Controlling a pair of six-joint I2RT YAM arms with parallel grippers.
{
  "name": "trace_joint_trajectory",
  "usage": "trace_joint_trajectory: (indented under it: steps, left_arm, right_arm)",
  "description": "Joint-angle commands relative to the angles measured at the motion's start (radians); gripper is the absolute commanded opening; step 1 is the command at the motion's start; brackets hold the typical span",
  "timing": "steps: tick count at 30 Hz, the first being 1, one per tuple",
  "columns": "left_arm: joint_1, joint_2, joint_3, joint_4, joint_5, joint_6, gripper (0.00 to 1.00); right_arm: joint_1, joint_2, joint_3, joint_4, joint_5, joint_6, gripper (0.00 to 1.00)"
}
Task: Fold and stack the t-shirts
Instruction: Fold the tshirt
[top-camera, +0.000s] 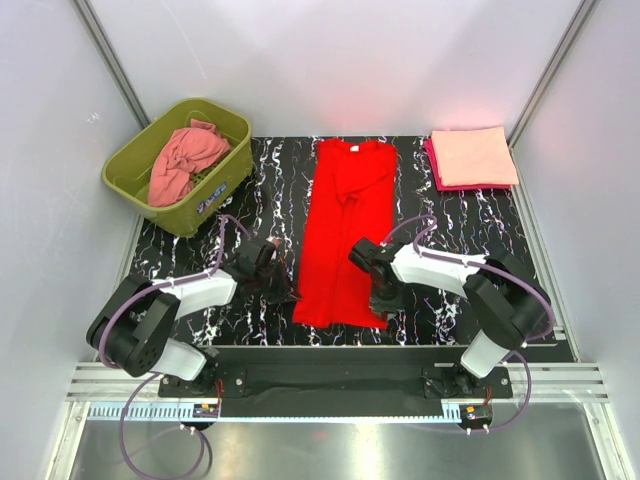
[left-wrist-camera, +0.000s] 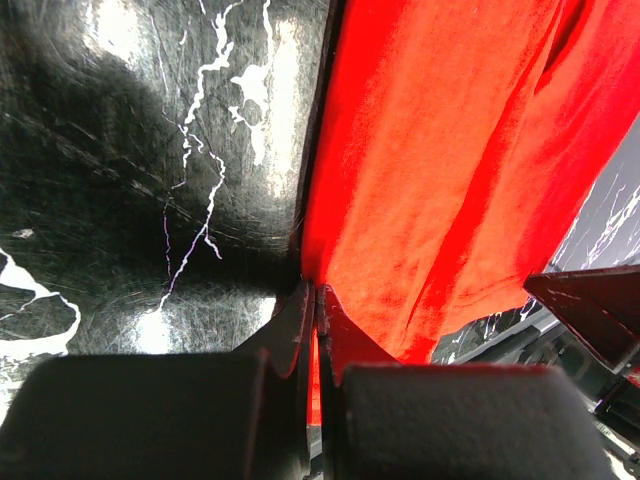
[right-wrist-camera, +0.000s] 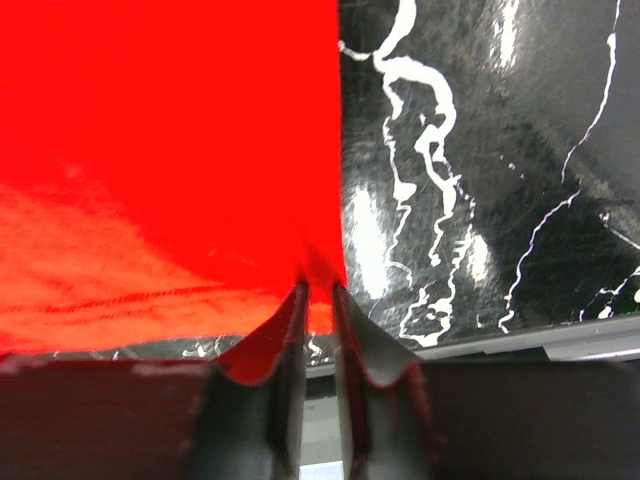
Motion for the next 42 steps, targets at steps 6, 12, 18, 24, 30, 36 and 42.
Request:
trace_joint_trajectory:
  steps: [6, 12, 18, 24, 30, 36, 42]
  left_arm:
    - [-0.01, 0.004, -0.013, -0.079, -0.068, 0.019, 0.0]
    - [-0.01, 0.002, -0.012, -0.091, -0.08, 0.016, 0.0]
    - [-0.01, 0.001, -0.005, -0.094, -0.083, 0.013, 0.0]
    - [-0.018, -0.036, 0.016, -0.103, -0.033, 0.01, 0.33]
    - [-0.021, -0.151, 0.045, -0.191, -0.076, 0.019, 0.48]
    - [-0.021, -0.151, 0.019, -0.177, -0.05, 0.044, 0.5]
    - [-0.021, -0.162, 0.005, -0.137, 0.019, 0.084, 0.47]
  right_arm:
    - [0.008, 0.01, -0.032, -0.009, 0.109, 0.037, 0.0]
    - [0.011, -0.036, -0.048, -0.025, 0.115, 0.037, 0.0]
    - [0.009, -0.036, -0.073, -0.011, 0.1, 0.026, 0.0]
    - [0.011, -0.089, 0.01, -0.054, 0.095, 0.01, 0.21]
    - [0.011, -0.142, 0.116, 0.032, -0.053, -0.03, 0.35]
    - [0.02, -0.061, 0.107, 0.253, -0.245, -0.044, 0.41]
    - [0.029, 0.007, 0.111, 0.32, -0.325, -0.072, 0.41]
